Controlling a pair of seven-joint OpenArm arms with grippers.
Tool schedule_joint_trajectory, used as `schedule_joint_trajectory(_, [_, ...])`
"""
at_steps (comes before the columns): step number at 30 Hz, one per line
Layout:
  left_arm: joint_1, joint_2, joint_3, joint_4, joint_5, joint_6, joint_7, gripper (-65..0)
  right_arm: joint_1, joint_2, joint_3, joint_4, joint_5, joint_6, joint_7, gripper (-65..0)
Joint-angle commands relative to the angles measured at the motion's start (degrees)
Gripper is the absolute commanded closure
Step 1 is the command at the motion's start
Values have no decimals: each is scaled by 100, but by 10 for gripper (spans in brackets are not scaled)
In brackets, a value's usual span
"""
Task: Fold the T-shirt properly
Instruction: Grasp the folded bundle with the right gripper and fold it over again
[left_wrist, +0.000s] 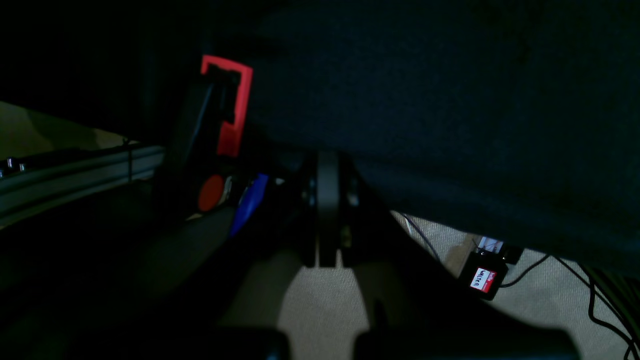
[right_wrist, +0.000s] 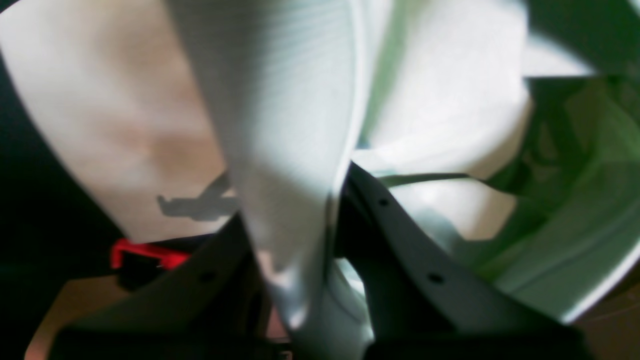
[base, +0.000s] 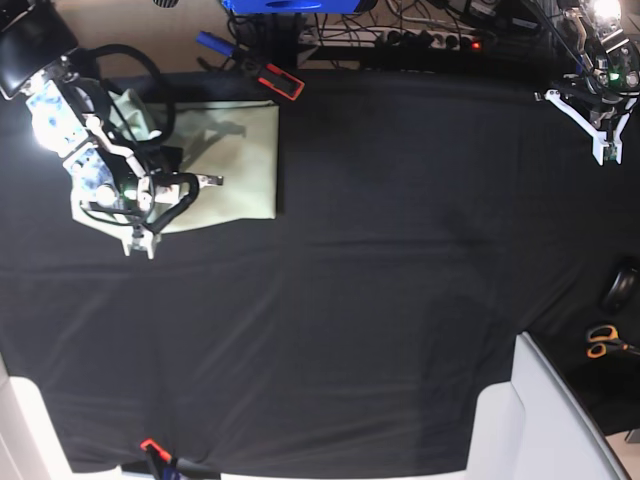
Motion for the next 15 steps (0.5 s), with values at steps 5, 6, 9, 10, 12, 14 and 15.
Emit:
schedule_joint_trajectory(5, [-1, -81, -16, 82, -5, 14, -98, 0, 152, -151, -14, -95, -27, -25, -117, -1])
schedule_joint_trajectory(6, [-1, -81, -16, 82, -5, 14, -98, 0, 169, -186, -93, -113, -202, -25, -117, -1])
schedule_joint_trajectory(9, [-1, -81, -16, 82, -5, 14, -98, 0, 187, -292, -462, -139, -818, -25, -126, -1])
schedule_joint_trajectory(10, [-1, -81, -16, 82, -5, 14, -98, 0, 178, -379, -506, -148, -1020, -25, -161, -1])
schedule_joint_trajectory(12, [-1, -81, -16, 82, -5, 14, -98, 0, 152, -529, -524, -271, -1319, -25, -214, -1])
schedule_joint_trajectory(14, [-1, -81, -16, 82, -5, 14, -98, 0, 152, -678, -567, -403, -1477, -25, -214, -1])
schedule_joint_trajectory(15, [-1, -81, -16, 82, -5, 14, -98, 0, 161, -713, -655, -429, -1486, -25, -214, -1])
